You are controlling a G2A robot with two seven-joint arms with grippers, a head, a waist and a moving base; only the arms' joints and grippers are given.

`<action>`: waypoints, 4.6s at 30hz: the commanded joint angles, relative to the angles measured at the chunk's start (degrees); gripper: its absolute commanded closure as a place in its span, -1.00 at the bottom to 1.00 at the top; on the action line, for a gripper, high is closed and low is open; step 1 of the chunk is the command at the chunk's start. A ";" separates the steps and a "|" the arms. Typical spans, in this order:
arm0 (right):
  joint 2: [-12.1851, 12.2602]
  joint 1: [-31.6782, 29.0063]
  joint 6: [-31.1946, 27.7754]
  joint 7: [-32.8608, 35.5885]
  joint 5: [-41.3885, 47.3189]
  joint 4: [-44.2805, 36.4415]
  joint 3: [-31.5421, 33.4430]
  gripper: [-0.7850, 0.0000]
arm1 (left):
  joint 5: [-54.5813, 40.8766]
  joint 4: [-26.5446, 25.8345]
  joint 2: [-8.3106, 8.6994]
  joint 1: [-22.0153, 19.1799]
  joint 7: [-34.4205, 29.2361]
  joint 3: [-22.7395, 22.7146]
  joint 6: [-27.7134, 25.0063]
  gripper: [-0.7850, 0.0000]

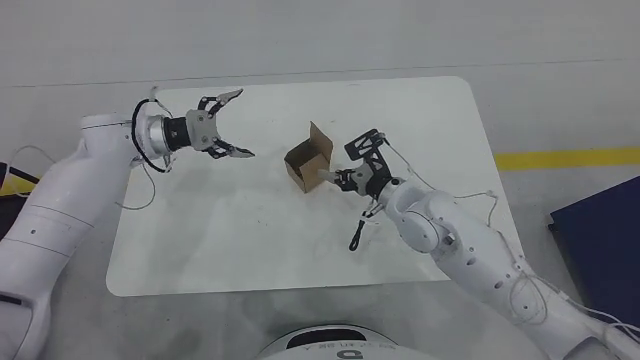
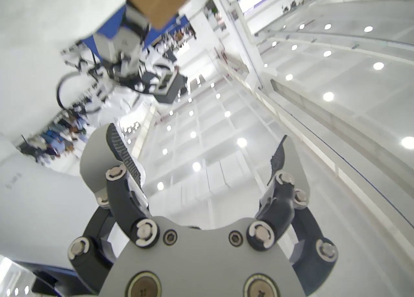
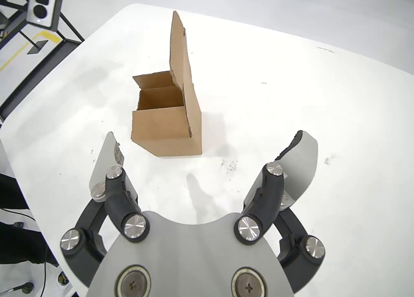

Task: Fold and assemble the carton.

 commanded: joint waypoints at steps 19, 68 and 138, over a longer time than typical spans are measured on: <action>2.22 -15.67 5.34 -6.08 -6.54 -9.48 14.29 -1.00 | 53.68 18.46 -15.27 -19.50 -13.47 27.26 -23.09 -0.83; 1.78 -28.01 -0.92 -10.44 -5.26 -15.19 26.11 -1.00 | 55.70 32.51 -23.30 -17.65 -25.93 23.79 -42.57 -0.75; 2.17 -28.03 -20.56 -13.10 2.79 -9.08 34.04 -1.00 | 79.50 19.10 -32.29 -33.66 -36.13 38.86 -21.73 1.00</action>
